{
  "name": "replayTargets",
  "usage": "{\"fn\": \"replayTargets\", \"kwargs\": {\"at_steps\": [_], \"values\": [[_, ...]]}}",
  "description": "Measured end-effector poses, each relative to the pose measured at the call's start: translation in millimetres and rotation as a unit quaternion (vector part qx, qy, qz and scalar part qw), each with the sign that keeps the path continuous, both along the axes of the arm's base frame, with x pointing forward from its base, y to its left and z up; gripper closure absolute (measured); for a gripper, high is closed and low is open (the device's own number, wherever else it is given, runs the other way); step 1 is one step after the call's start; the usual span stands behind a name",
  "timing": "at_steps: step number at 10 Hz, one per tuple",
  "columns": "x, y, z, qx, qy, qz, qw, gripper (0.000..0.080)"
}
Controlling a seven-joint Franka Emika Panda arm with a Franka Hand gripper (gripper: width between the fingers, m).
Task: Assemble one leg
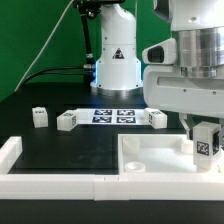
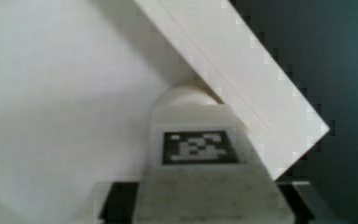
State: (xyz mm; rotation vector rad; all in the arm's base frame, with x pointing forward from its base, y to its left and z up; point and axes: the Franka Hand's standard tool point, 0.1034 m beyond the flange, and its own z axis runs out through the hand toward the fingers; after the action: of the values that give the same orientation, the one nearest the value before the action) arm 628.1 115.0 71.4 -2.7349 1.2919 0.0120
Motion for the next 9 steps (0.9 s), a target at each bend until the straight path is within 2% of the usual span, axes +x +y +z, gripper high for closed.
{"fn": "replayTargets", "kwargs": {"at_steps": [2,6,7,8,9], "values": [[-1.5,4.9,-0.8,0.0,0.014,-0.129,0.991,0.0508],[-1.2,5.3,-0.8,0.016,0.031,-0.272,0.962,0.0508],[-1.5,6.1,-1.0,0.016,0.031,-0.271,0.962,0.0508],[-1.5,6.1,-1.2,0.015,0.03,-0.259,0.965,0.033],[-1.6,6.3,-1.2,0.014,0.027,-0.234,0.972,0.0214]]}}
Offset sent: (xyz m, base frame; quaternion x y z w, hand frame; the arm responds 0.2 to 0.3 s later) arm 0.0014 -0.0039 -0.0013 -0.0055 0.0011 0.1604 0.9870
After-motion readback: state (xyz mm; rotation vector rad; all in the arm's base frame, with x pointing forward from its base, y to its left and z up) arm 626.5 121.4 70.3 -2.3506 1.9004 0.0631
